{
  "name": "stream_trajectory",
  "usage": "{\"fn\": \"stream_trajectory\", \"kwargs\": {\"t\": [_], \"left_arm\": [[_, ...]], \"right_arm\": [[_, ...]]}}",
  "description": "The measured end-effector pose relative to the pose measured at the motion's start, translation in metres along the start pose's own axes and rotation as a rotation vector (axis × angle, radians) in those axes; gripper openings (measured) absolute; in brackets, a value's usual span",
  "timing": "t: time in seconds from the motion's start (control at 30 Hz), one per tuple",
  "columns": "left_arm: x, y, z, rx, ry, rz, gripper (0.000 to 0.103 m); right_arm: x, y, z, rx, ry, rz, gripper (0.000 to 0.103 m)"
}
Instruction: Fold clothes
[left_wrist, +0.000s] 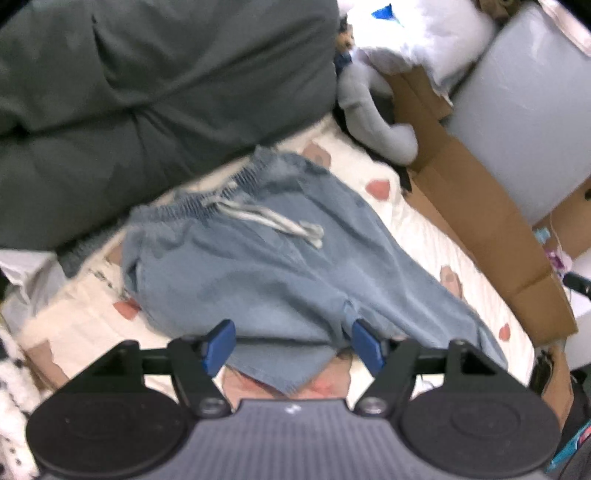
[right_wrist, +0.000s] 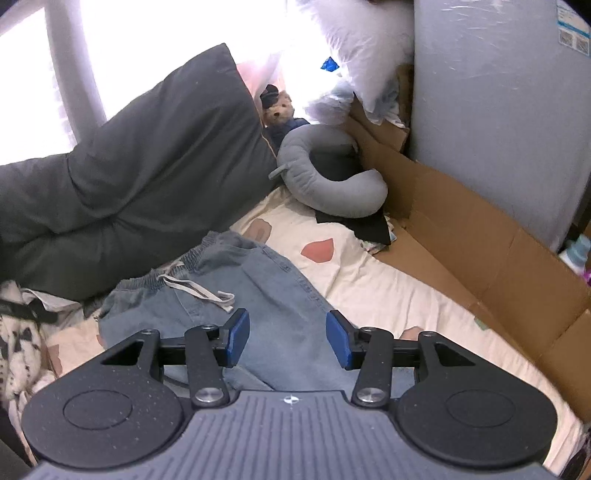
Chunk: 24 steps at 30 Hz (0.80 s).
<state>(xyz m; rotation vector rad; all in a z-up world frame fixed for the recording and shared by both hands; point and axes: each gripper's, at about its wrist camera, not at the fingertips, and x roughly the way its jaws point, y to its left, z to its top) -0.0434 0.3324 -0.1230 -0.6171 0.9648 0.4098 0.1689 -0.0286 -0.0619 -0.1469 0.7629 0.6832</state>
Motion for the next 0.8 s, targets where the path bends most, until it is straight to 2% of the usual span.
{"fn": "stream_trajectory", "kwargs": {"t": [0.23, 0.37, 0.8], "left_arm": [[0.045, -0.009, -0.039, 0.059, 0.123, -0.036, 0.072], [0.062, -0.009, -0.056, 0.074, 0.16, -0.062, 0.072], [0.124, 0.002, -0.107, 0.092, 0.267, -0.076, 0.072]], "right_arm": [[0.006, 0.004, -0.028, 0.077, -0.003, -0.022, 0.054], [0.013, 0.009, -0.045, 0.109, 0.021, -0.025, 0.054], [0.056, 0.02, -0.11, 0.233, 0.124, -0.036, 0.054]]}}
